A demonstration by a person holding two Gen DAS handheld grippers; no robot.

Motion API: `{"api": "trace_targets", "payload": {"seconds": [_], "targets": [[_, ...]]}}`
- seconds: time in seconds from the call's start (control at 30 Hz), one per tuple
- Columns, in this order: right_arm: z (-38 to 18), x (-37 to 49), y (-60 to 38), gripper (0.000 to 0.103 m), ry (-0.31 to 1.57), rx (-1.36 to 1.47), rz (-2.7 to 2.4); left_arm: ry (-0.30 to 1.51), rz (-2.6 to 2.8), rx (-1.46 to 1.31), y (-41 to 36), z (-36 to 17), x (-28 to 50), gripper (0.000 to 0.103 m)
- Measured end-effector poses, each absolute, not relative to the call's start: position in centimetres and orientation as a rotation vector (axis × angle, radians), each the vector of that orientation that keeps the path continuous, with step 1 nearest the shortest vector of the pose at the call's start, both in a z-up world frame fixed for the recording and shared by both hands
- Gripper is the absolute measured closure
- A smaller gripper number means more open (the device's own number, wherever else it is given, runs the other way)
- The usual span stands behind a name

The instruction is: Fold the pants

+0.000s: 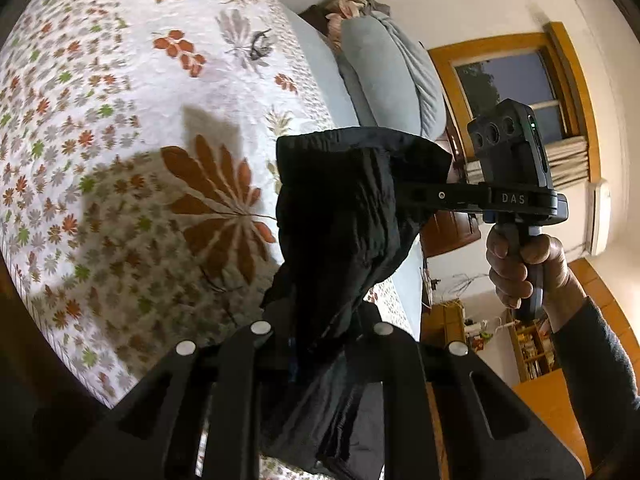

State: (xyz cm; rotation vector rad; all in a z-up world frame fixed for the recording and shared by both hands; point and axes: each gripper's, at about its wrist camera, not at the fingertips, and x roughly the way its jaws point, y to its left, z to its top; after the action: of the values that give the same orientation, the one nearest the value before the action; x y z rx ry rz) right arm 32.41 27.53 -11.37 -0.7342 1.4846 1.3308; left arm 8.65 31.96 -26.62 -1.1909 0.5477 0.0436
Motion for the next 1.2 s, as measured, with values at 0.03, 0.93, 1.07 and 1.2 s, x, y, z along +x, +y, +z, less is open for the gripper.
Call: {"api": "trace_targets", "payload": {"seconds": [0.03,0.93,1.07,1.2], "targets": [[-10.8,32.3,27.0,0.081,1.475,-0.728,1.328,0.549,0.039,-1.182,31.7,-26.2,9.0,0.089],[-2.6,32.6,10.9,0.081,1.306,-0.515,1.252,0.594,-0.115,-0.850,21.5,-16.7,10.6,0.090],[-2.1,32.8,8.4,0.080,1.289,-0.486,1.243,0.603,-0.134,-0.809,19.5,-15.8,10.9,0.090],[-2.0,33.0,5.8,0.080,1.268,-0.460,1.242,0.618,-0.155,-0.765,17.4,-15.2,11.3,0.090]]}}
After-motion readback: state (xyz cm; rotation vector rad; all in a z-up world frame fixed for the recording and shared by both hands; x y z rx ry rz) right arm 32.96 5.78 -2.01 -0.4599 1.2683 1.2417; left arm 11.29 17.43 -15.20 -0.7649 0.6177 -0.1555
